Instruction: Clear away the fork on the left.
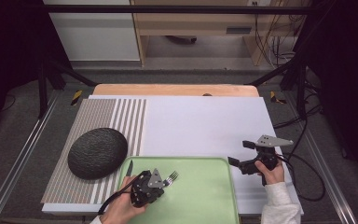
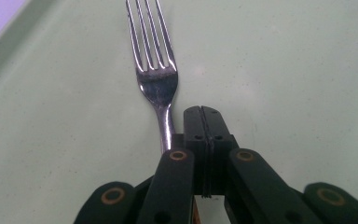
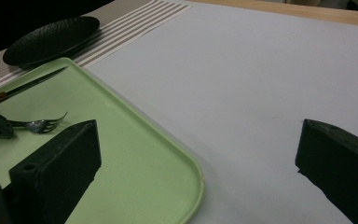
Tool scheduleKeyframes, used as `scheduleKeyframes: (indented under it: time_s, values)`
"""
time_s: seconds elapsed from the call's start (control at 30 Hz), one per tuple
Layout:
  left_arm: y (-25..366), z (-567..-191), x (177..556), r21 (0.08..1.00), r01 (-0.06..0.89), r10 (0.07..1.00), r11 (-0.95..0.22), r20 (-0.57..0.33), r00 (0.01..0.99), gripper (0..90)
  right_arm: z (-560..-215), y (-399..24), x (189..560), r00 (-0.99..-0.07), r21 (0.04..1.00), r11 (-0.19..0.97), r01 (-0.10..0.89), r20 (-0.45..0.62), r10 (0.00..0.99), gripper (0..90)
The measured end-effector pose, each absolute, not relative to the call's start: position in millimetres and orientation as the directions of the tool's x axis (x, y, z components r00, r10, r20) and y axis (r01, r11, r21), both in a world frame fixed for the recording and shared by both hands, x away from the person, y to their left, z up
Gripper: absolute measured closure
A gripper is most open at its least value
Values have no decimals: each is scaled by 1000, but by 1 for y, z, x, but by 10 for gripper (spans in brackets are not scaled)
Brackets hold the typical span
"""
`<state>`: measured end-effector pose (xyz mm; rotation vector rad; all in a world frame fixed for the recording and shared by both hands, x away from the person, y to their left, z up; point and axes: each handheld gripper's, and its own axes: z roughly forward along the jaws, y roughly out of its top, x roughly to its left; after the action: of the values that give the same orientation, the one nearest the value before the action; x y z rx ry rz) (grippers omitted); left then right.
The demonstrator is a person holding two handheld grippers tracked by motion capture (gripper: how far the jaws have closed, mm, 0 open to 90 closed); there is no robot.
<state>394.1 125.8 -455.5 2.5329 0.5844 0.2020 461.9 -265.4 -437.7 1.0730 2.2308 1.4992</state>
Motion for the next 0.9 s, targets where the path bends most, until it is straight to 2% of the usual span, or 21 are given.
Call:
scheduleKeyframes:
  time_s: [0.9]
  values:
    - [146,-454,404,519,417,508,-746,40,860,898,-438,-265,462,-698,877,202,436,188,691,5]
